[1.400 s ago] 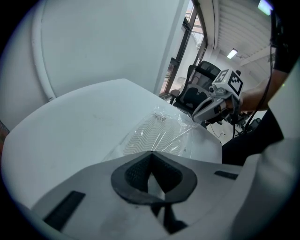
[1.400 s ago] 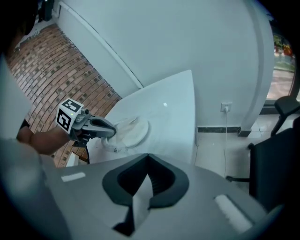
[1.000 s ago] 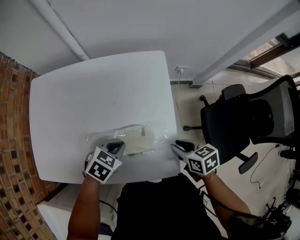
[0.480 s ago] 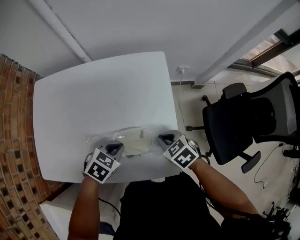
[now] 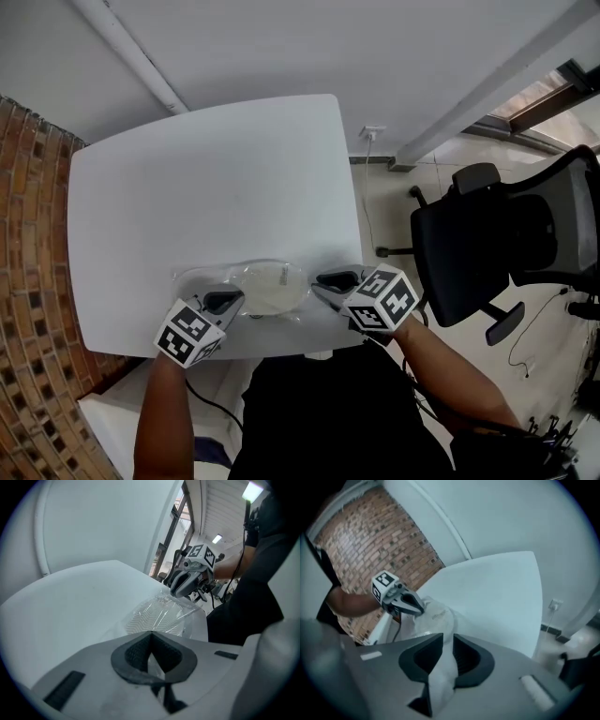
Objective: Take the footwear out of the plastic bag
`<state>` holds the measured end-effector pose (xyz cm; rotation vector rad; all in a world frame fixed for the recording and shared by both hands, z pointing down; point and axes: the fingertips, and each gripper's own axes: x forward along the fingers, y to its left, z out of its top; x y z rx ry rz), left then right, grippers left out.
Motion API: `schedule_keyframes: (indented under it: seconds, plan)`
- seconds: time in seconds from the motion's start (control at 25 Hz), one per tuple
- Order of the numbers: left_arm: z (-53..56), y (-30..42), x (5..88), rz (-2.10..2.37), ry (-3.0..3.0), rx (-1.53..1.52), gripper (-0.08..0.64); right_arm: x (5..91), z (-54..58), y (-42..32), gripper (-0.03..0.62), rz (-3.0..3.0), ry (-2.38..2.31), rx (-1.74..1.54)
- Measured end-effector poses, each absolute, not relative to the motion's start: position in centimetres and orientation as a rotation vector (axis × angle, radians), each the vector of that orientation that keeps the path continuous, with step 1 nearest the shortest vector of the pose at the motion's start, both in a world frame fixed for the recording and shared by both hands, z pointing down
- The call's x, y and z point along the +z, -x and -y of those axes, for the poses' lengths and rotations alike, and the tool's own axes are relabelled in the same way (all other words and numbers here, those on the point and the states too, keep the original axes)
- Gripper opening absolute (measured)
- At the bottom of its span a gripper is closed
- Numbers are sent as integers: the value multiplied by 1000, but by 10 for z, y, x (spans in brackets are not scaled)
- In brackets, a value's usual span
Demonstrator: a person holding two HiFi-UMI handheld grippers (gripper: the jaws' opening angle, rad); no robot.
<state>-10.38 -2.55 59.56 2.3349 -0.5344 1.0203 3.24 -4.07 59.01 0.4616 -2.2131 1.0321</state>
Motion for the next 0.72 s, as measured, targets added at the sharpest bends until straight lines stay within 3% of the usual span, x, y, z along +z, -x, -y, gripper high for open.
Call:
schedule_keyframes:
  seconds: [0.12,0.72]
  plan:
    - [24,105,595,528,-2339,994,6,588,35,-25,84,2217,-419,1207]
    - [24,106,595,515,-2369,967,6,606,32,-14,116,2134,-403,1427]
